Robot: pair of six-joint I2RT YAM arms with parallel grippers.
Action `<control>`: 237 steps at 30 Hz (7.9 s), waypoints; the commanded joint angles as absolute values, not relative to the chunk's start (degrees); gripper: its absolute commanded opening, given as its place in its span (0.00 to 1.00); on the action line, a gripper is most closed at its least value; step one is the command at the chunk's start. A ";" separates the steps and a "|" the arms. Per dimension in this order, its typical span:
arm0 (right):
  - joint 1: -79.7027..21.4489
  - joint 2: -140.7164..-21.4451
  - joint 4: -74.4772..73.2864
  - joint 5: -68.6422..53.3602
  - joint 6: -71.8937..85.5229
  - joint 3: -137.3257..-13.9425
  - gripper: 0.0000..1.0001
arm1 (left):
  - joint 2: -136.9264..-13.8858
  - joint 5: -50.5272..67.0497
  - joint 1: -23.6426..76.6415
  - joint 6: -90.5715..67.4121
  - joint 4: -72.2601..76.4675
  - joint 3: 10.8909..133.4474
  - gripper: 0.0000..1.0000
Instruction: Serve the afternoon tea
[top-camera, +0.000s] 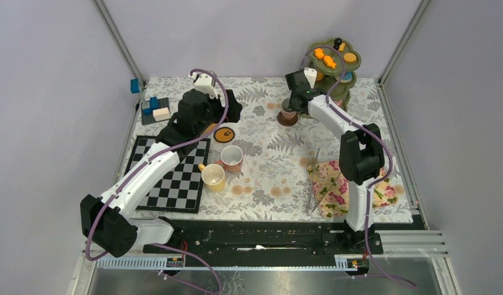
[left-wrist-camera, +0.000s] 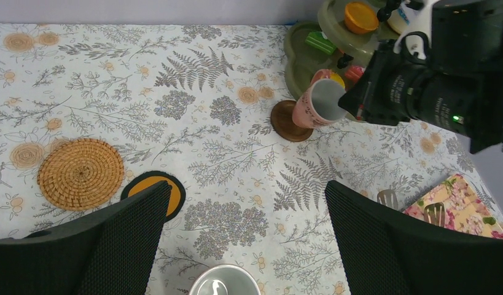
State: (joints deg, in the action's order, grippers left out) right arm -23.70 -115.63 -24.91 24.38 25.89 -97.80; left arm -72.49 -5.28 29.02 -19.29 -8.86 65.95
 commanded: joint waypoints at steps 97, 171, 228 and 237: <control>-25.50 -65.33 -14.82 0.18 23.19 -51.79 1.00 | -113.83 -12.03 20.25 -30.68 -23.56 86.80 0.99; -39.48 -121.03 -25.67 18.31 29.97 -93.84 1.00 | -79.13 -4.33 21.61 -28.05 -12.90 70.10 0.99; -37.52 -122.26 -21.77 19.66 26.70 -89.49 0.98 | -78.47 -3.83 23.55 -28.40 -12.04 68.92 0.99; -37.53 -127.05 -21.35 18.38 22.82 -97.75 1.00 | -78.05 -3.88 23.55 -28.08 -11.86 68.84 0.99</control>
